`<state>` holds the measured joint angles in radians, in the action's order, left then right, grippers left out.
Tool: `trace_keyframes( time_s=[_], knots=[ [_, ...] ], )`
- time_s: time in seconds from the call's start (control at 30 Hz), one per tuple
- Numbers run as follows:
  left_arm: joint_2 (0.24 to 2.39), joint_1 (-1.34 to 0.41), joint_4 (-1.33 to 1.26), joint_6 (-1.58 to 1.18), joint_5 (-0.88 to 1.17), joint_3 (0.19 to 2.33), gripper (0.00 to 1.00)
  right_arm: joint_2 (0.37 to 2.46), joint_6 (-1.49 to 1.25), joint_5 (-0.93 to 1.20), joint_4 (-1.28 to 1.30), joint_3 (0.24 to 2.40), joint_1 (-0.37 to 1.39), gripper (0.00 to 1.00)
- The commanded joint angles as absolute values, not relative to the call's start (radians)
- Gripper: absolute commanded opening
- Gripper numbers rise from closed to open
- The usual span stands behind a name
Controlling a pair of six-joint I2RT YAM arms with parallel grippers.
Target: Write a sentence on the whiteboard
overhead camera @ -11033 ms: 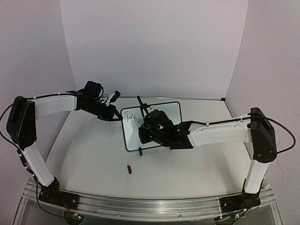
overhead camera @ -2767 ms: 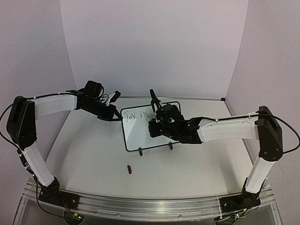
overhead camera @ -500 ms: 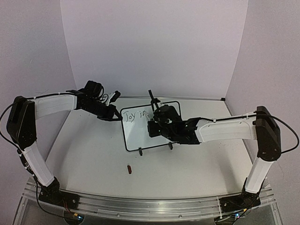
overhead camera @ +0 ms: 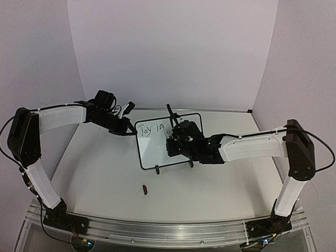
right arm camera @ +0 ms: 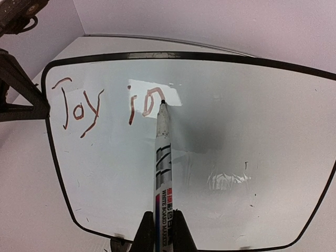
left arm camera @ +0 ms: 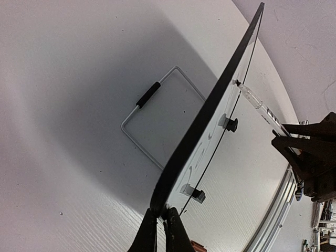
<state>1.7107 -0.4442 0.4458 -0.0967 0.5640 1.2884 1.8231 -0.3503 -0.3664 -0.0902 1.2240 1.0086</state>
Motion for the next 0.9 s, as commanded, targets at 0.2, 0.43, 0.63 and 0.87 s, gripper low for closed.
trace_keyframes(
  time_s=[0.2,0.43,0.63,0.87],
  knots=[
    [1.696,-0.45,0.472,-0.061,0.552,1.321,0.0,1.781,-0.374,-0.376,-0.071,1.185,1.026,0.0],
    [1.693,-0.45,0.473,-0.059,0.548,1.32,0.0,1.762,-0.365,-0.388,-0.071,1.185,1.029,0.0],
    [1.686,-0.449,0.474,-0.057,0.544,1.319,0.0,1.702,-0.355,-0.39,-0.071,1.185,1.032,0.0],
    [1.682,-0.449,0.477,-0.052,0.536,1.318,0.0,1.616,-0.341,-0.389,-0.055,1.168,1.032,0.0]
  ],
)
